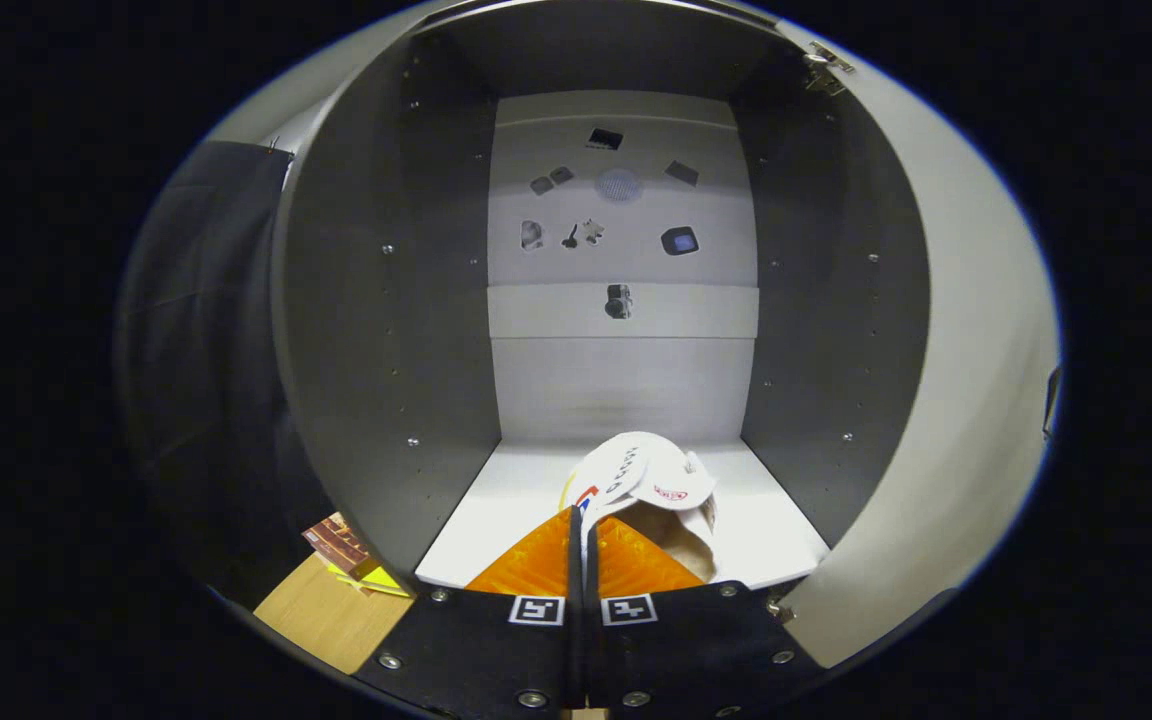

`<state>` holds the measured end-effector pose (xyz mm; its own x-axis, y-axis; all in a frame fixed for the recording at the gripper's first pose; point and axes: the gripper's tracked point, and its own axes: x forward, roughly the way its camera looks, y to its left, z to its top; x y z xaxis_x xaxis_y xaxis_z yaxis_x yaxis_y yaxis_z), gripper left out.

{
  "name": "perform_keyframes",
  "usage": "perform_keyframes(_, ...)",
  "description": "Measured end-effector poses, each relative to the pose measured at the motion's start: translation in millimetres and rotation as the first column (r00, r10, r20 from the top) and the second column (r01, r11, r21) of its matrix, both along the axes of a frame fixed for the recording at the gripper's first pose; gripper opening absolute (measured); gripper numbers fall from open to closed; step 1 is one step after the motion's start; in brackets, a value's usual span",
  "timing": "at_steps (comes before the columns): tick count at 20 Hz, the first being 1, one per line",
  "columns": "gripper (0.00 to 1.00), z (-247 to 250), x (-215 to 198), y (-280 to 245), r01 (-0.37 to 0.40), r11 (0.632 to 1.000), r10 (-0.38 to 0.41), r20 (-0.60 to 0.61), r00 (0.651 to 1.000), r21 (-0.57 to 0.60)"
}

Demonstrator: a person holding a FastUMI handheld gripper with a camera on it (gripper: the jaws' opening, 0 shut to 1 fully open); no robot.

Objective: Open the shoe cabinet door, grab the shoes and put them into the shoe cabinet, then close the shoe cabinet door.

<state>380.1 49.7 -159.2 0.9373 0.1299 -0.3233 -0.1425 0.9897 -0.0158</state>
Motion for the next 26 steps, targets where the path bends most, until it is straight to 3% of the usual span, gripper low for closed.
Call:
perform_keyframes(6,0.0,-35,71,3,0.013,0.999,-0.016,-0.053,0.998,-0.051)
perform_keyframes(13,0.0,-55,88,16,0.002,0.993,-0.011,-0.073,0.997,-0.121)
perform_keyframes(17,0.14,-57,86,16,0.015,0.993,-0.024,-0.076,0.997,-0.113)
perform_keyframes(19,0.26,-58,85,14,0.025,0.994,-0.033,-0.075,0.997,-0.109)
perform_keyframes(20,0.41,-55,86,15,0.028,0.994,-0.034,-0.063,0.997,-0.104)
perform_keyframes(21,0.46,-54,85,18,0.028,0.994,-0.035,-0.058,0.998,-0.104)
perform_keyframes(26,0.62,-46,78,22,0.024,0.997,-0.027,-0.041,0.999,-0.078)
